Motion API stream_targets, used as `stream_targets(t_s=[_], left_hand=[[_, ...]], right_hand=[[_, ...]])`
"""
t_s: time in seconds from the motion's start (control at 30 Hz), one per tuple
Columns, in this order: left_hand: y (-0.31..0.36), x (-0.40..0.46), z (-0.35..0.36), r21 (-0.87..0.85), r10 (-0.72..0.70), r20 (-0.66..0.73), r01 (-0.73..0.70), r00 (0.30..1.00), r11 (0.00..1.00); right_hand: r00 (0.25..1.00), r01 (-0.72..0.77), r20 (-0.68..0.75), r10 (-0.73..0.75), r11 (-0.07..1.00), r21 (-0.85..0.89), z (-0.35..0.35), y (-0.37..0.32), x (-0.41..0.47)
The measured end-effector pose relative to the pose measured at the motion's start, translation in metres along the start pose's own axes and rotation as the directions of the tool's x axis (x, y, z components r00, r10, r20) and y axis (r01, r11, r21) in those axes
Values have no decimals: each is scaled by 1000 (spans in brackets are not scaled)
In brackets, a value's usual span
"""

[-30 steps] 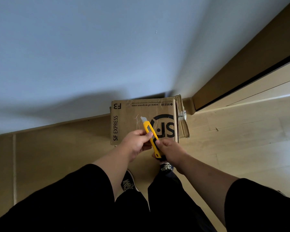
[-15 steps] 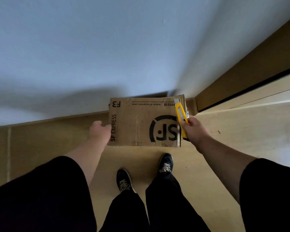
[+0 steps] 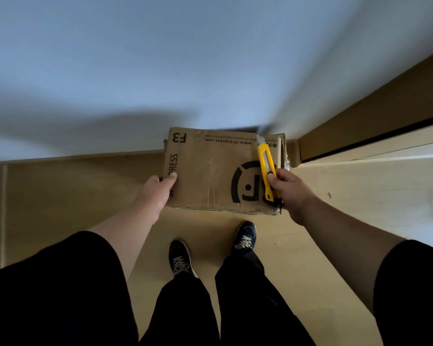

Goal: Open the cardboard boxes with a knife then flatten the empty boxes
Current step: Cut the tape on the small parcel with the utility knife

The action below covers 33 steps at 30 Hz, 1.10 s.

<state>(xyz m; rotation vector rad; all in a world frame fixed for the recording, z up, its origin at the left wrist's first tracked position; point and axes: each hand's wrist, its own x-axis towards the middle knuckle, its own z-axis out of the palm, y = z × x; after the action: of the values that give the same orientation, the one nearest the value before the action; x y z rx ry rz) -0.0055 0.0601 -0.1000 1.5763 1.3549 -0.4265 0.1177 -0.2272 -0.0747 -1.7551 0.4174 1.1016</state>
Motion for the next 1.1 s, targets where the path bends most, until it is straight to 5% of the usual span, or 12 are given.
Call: stream_targets(t_s=[0.17, 0.33, 0.6, 0.83, 1.1], left_hand=[[12, -28, -21, -255, 216, 58, -195, 975, 947], [18, -44, -42, -268, 348, 200, -291, 916, 919], [11, -32, -40, -13, 367, 45, -367, 929, 930], [-1, 2, -24, 250, 389, -56, -364, 920, 897], [25, 58, 20, 388, 541, -181, -446, 821, 807]], right_hand=[[996, 65, -71, -56, 990, 128, -9, -22, -23], [974, 163, -193, -117, 957, 240, -1, -25, -43], [923, 294, -318, -218, 931, 216, 20, -11, -47], [934, 300, -240, -264, 946, 127, 29, -10, -8], [893, 434, -213, -396, 883, 178, 19, -13, 62]])
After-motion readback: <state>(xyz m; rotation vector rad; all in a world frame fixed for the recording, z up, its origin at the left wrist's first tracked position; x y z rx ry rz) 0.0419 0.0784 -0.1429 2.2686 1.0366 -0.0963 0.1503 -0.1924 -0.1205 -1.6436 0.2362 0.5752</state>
